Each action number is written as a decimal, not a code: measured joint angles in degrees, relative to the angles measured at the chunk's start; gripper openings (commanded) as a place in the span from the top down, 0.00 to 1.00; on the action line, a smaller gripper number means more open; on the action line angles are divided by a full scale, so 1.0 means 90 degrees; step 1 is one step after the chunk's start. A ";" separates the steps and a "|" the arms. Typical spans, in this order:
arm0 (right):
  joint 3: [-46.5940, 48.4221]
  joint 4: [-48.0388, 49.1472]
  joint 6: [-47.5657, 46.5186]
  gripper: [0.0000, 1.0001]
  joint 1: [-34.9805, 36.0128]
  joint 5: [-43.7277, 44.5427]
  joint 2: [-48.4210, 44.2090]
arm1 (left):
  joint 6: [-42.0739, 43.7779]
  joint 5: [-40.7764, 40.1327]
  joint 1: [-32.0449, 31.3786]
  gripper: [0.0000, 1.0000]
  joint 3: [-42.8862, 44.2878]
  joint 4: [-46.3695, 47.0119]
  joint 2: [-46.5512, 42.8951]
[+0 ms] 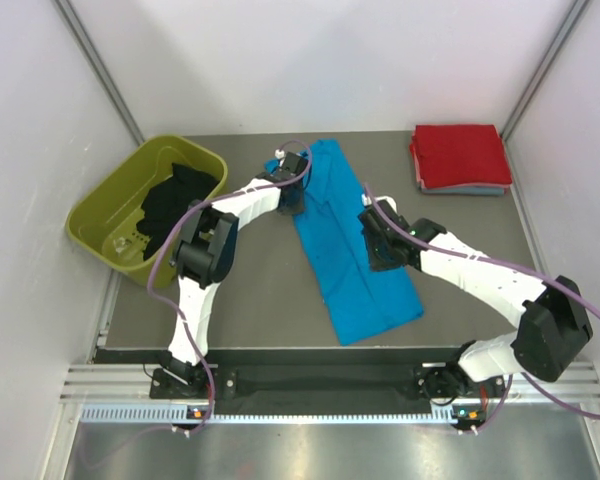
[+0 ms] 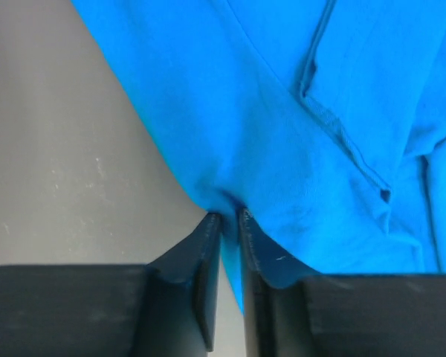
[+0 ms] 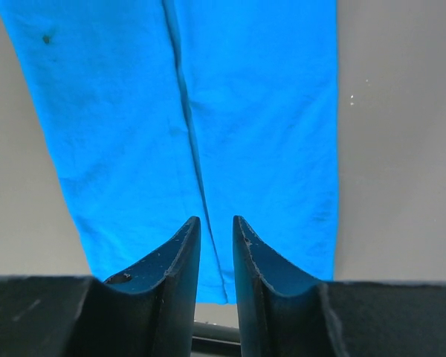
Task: Fold and stack the t-shirts
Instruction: Fold the tshirt
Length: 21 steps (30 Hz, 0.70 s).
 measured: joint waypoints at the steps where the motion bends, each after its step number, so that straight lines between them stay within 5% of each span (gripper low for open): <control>1: 0.0000 0.0022 -0.0007 0.75 -0.0017 0.0000 0.0000 | -0.0012 -0.0039 0.0000 0.84 0.0032 -0.0002 0.0024; 5: 0.0000 0.0083 -0.0049 0.76 -0.0104 -0.0034 0.0000 | -0.0119 -0.0226 -0.0015 1.00 0.0216 -0.0102 0.0131; 21: -0.0002 0.0408 -0.0049 0.76 -0.0503 -0.0243 0.0073 | -0.0109 -0.0398 0.0253 1.00 0.1562 -0.0619 0.0925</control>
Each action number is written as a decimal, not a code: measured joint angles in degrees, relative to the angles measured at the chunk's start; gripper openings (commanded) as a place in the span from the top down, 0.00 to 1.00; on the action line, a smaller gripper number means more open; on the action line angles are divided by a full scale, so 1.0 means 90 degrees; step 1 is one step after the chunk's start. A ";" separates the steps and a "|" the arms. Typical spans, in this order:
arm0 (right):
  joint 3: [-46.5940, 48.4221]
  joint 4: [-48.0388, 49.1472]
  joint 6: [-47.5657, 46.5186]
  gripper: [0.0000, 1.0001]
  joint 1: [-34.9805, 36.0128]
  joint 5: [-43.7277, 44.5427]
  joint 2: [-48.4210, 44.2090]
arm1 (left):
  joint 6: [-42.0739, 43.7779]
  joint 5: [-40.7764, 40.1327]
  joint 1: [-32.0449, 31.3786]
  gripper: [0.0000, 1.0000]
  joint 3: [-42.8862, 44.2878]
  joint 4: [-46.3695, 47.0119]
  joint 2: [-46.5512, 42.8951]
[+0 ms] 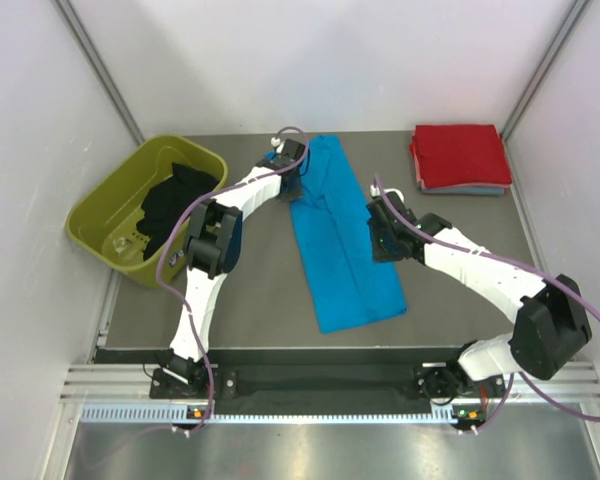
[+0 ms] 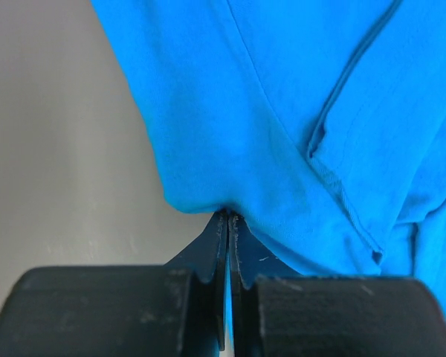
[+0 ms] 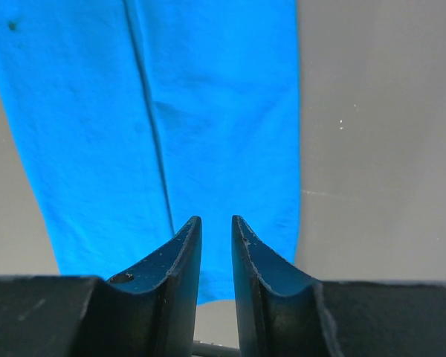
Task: Fold and stack the t-shirts
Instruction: Fold the tshirt
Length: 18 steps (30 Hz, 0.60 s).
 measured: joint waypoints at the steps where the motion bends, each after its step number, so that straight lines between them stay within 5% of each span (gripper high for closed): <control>1: -0.0002 0.0029 0.0000 0.77 -0.0024 -0.0005 0.0002 | 0.0010 0.0000 0.0029 1.00 0.0121 -0.0029 0.0068; 9: -0.0413 0.0342 0.0002 0.78 -0.0379 -0.0100 0.0141 | 0.0209 -0.0039 0.0197 1.00 0.1001 -0.0260 0.0585; 18: -0.1489 0.0726 0.0185 0.92 -0.0403 -0.0639 0.0005 | 0.0457 -0.0002 0.0306 0.97 0.1246 -0.0262 0.0731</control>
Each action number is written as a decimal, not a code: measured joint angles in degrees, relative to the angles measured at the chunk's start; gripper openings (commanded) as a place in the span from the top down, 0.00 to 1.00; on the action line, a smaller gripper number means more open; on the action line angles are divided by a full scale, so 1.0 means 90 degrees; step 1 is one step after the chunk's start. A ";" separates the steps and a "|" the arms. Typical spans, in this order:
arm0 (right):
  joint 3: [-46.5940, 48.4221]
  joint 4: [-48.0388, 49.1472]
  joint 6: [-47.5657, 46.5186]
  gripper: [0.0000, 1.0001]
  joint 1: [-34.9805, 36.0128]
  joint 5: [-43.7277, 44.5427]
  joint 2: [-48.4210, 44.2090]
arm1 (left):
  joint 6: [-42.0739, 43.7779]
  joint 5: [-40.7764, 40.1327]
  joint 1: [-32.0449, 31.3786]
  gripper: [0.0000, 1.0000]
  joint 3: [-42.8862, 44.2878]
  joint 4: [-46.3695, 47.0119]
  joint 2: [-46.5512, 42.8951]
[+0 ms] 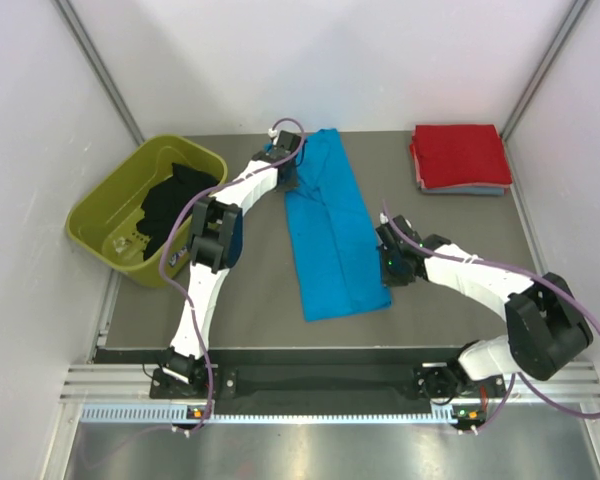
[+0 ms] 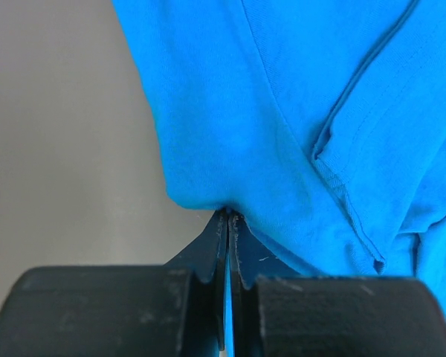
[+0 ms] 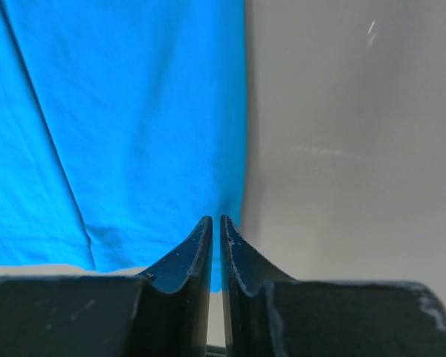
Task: Fold and stack the t-shirts
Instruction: Fold the tshirt
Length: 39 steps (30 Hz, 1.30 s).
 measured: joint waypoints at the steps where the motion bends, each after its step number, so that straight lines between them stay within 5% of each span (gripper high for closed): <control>1: -0.0085 0.0017 0.0034 0.93 0.0000 -0.0066 -0.0029 | 0.0019 0.0010 0.0000 0.93 -0.0005 0.0002 -0.0005; 8: -0.0554 0.0189 0.0274 0.96 0.0049 -0.0240 -0.0092 | 0.0090 0.0100 0.0029 0.72 -0.0765 0.0022 -0.0515; 15: -0.0933 0.0478 0.0425 0.98 0.0165 -0.0131 -0.0204 | 0.0131 0.0143 -0.0073 0.66 -0.1265 -0.0287 -0.1083; 22: -0.1059 0.0481 0.0525 0.97 0.0267 0.0078 -0.0420 | 0.0112 0.0165 -0.0491 0.67 -0.1778 -0.0571 -0.1851; 39: -0.0865 0.0087 0.0534 0.98 0.0369 -0.0114 -0.0954 | -0.0889 0.2317 -0.1438 0.70 -0.5775 0.0296 -0.4753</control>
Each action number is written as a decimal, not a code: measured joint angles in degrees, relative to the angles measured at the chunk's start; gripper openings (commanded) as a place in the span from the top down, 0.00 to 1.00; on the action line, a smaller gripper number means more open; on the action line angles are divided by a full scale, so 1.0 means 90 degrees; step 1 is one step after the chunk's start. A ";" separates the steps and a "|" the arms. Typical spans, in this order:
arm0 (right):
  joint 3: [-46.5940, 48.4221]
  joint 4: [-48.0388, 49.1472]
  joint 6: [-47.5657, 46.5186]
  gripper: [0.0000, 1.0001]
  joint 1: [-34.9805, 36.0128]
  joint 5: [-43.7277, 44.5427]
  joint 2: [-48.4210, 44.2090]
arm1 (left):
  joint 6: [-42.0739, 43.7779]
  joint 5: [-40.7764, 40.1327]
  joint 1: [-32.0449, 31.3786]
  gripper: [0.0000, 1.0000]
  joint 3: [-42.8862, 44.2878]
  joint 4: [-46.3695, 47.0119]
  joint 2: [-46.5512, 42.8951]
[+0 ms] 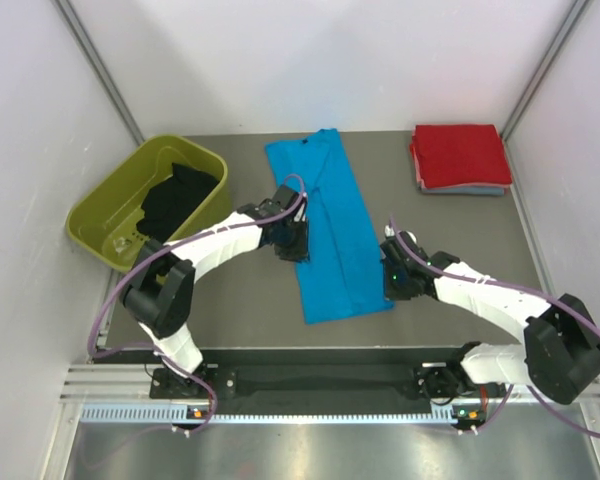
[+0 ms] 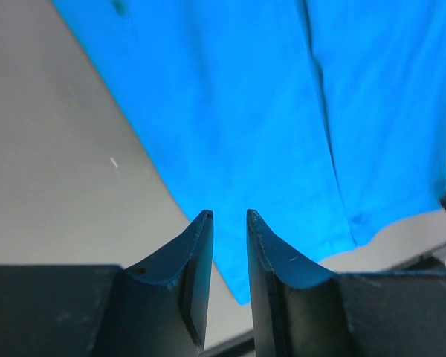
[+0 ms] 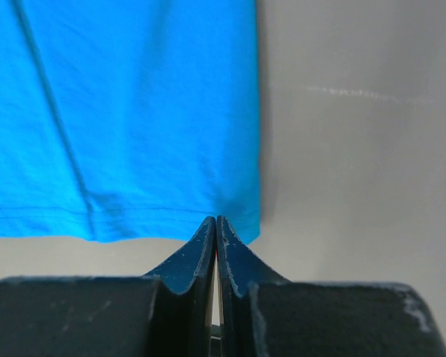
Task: Fold and stack the t-shirts
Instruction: Fold the tshirt
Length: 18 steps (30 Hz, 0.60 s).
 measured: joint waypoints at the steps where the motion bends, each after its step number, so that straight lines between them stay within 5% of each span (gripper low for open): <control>1: -0.0061 0.0015 0.0000 0.98 0.0012 0.0007 0.0029 | -0.0049 0.0019 -0.0046 0.70 -0.0100 0.0022 -0.0063; 18: -0.0197 -0.0160 0.0015 0.94 0.0053 0.0019 -0.0032 | -0.1103 0.0131 -0.0665 0.61 -0.2429 0.0457 -0.2091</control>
